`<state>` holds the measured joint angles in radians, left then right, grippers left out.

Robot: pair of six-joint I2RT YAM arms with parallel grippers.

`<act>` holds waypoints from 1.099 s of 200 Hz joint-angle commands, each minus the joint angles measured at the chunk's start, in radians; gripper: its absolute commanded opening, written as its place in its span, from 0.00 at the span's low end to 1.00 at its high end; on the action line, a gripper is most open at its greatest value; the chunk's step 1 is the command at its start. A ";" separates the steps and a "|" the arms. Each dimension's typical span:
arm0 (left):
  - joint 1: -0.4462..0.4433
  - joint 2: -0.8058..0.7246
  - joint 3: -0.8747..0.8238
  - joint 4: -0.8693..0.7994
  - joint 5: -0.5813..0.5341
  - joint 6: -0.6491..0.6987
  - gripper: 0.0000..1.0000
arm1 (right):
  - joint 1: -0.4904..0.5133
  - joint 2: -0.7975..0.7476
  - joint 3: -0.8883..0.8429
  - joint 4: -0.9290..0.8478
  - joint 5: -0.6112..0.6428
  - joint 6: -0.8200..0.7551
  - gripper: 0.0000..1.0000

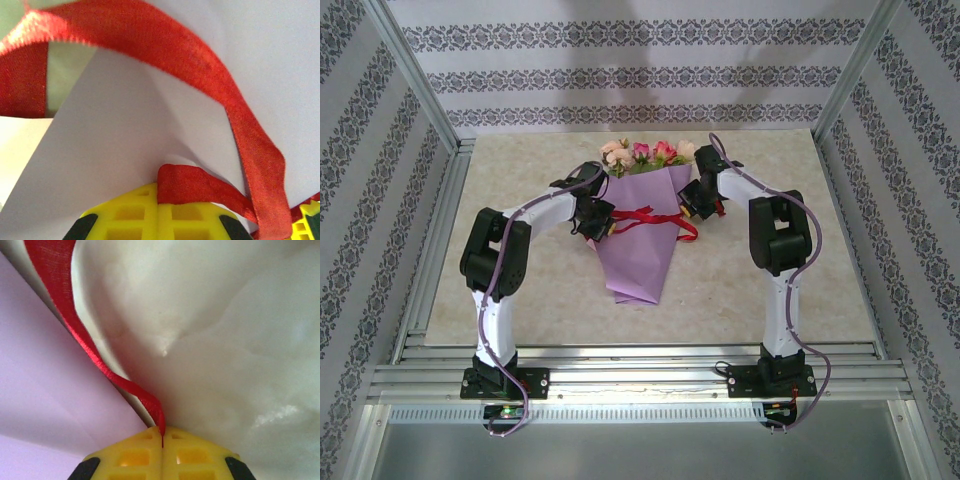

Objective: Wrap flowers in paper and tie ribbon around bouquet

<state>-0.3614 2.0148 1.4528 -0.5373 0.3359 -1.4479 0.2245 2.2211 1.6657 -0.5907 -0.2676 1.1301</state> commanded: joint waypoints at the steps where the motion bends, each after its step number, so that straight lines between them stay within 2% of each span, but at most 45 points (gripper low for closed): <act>1: 0.030 -0.085 -0.015 0.002 0.001 0.009 0.00 | -0.005 -0.055 -0.039 0.008 0.071 0.007 0.00; 93: 0.231 -0.327 -0.187 -0.056 0.035 0.061 0.00 | -0.077 -0.183 -0.157 0.044 0.083 -0.047 0.00; 143: 0.384 -0.404 -0.284 -0.101 0.012 0.119 0.00 | -0.151 -0.225 -0.191 0.020 0.074 -0.132 0.00; 168: 0.443 -0.417 -0.317 -0.147 -0.044 0.176 0.00 | -0.179 -0.225 -0.207 0.008 0.049 -0.165 0.00; 198: 0.467 -0.421 -0.280 -0.236 -0.167 0.272 0.00 | -0.212 -0.239 -0.237 0.012 0.044 -0.181 0.00; 220: 0.467 -0.414 -0.310 -0.198 -0.123 0.255 0.00 | -0.221 -0.227 -0.228 0.002 0.033 -0.199 0.00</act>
<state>0.1005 1.6165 1.1469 -0.6907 0.2466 -1.2415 0.0143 2.0151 1.4441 -0.5587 -0.2199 0.9718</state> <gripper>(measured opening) 0.046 0.056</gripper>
